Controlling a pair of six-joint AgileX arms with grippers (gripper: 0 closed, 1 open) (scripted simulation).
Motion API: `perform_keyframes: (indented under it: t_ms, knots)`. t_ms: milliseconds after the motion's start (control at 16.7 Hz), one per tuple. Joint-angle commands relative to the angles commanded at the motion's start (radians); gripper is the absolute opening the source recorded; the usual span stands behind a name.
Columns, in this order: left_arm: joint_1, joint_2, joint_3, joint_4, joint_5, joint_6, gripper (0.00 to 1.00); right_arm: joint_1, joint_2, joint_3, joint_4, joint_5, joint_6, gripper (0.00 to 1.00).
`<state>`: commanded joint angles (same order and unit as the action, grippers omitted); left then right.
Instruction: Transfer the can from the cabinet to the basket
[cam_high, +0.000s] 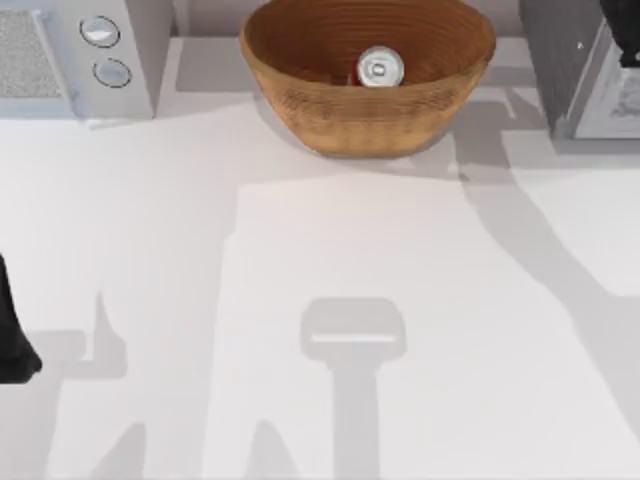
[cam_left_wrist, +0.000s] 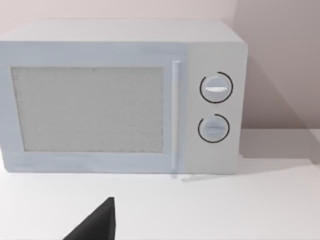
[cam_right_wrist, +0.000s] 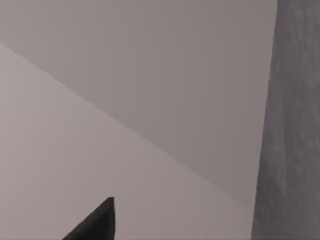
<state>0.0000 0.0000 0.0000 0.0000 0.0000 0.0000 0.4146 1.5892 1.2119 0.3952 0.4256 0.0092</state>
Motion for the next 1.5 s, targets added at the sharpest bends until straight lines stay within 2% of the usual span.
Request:
perform_keyframes:
  t_ms: [480, 780, 1020, 1500]
  knots:
    - [0.0, 0.0, 0.0, 0.0, 0.0, 0.0, 1.0, -0.231, -0.982, -0.685, -0.223, -0.234, -0.008, 1.0]
    - [0.0, 0.0, 0.0, 0.0, 0.0, 0.0, 1.0, -0.353, -1.417, -1.046, -0.338, -0.362, -0.009, 1.0]
    - [0.0, 0.0, 0.0, 0.0, 0.0, 0.0, 1.0, -0.409, -1.574, -1.197, -0.39, -0.419, -0.009, 1.0]
    - [0.0, 0.0, 0.0, 0.0, 0.0, 0.0, 1.0, -0.422, -1.573, -1.205, -0.382, -0.435, -0.009, 1.0]
